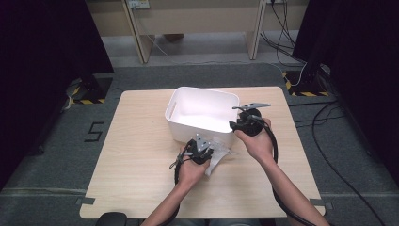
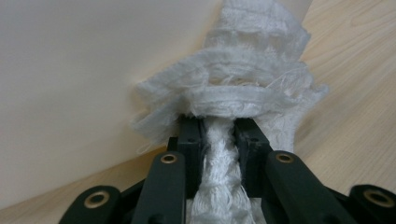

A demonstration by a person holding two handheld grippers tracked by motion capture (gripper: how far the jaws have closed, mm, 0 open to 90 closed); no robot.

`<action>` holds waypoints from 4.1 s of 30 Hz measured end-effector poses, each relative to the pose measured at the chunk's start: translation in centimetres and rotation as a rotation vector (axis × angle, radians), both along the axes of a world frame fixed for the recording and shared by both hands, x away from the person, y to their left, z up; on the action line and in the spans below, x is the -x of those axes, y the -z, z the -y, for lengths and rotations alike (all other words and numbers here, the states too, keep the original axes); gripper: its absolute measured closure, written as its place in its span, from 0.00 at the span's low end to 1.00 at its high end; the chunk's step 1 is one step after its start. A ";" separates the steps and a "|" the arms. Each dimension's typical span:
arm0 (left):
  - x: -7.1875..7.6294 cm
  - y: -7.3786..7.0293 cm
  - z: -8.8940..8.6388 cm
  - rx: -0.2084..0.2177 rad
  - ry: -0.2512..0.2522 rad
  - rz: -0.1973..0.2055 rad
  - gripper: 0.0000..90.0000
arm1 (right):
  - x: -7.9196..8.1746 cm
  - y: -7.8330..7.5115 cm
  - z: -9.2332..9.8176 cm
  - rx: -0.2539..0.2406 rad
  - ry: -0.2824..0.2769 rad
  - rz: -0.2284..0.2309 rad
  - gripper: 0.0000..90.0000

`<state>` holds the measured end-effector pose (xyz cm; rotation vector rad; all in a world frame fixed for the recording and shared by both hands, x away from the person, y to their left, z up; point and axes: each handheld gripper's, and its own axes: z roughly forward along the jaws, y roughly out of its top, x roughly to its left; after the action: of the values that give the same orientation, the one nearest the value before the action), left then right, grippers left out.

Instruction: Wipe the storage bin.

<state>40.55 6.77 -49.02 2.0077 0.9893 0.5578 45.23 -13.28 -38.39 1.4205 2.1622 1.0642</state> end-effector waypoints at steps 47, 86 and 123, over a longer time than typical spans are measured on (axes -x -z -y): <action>1.0 -4.7 1.6 0.047 0.044 0.074 0.84 | -0.2 0.1 0.1 -0.012 0.008 0.003 0.72; 0.4 -1.4 2.9 -0.011 0.067 0.013 0.84 | -0.2 0.2 0.1 -0.010 0.008 0.007 0.73; -0.4 -3.9 3.2 -0.024 0.051 0.080 0.84 | -1.3 -0.5 -1.2 -0.127 0.082 -0.066 0.82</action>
<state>40.93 3.55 -45.10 2.0100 0.8849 0.6203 46.56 -12.04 -37.85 1.6072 2.0938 1.1586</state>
